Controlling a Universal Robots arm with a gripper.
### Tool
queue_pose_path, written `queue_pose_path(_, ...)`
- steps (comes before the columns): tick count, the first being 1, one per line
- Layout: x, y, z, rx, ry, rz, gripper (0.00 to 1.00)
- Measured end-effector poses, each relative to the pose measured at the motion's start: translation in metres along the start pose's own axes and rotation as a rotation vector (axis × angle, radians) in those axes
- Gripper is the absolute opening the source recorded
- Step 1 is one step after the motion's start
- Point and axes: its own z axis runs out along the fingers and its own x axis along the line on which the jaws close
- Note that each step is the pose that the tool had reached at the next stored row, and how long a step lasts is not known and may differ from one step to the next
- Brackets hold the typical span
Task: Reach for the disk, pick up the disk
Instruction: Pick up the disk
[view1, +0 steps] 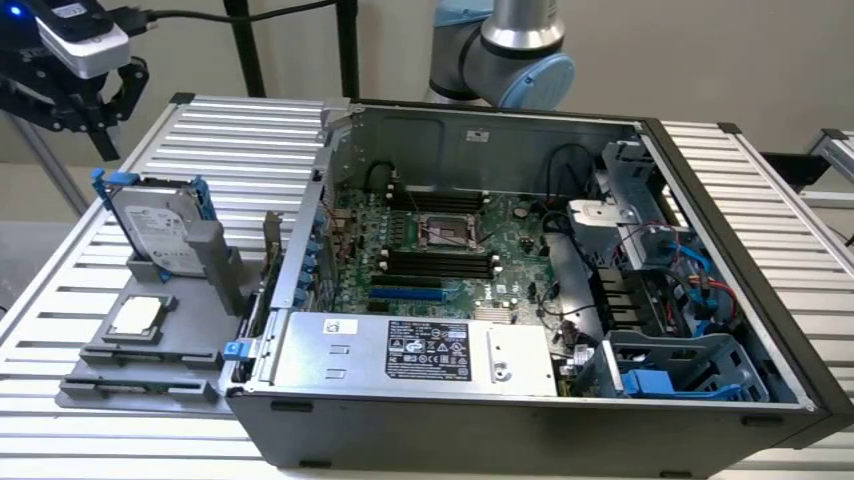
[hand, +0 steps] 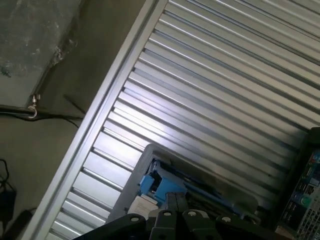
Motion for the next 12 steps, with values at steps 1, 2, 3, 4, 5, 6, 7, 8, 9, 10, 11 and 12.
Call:
queue_pose_path(1,-0.0002,-0.0001,-0.0001,0.0,0.0007,-0.014,0.11)
queue_pose_path(2,-0.0004,-0.0002,-0.0001,0.0,0.0013,-0.028,0.11)
queue_pose_path(3,-0.0005,-0.0002,-0.0001,0.0,0.0018,-0.043,0.11)
queue_pose_path(4,-0.0005,-0.0003,-0.0001,0.0,0.0024,-0.058,0.11)
queue_pose_path(5,-0.0006,-0.0003,-0.0001,0.0,0.0029,-0.073,0.11)
queue_pose_path(6,-0.0006,-0.0003,-0.0001,0.0,0.0036,-0.091,0.11)
queue_pose_path(7,-0.0007,-0.0003,-0.0001,0.0,0.0042,-0.107,0.11)
queue_pose_path(8,-0.0007,-0.0003,-0.0001,0.0,0.005,-0.126,0.11)
queue_pose_path(9,-0.0007,-0.0004,-0.0001,0.0001,0.0056,-0.144,0.11)
queue_pose_path(10,-0.0007,-0.0004,-0.0001,0.0,0.0063,-0.162,0.11)
queue_pose_path(11,-0.0007,-0.0004,-0.0001,0.0001,0.007,-0.18,0.11)
queue_pose_path(12,-0.0007,-0.0004,-0.0001,0.0,0.0077,-0.198,0.11)
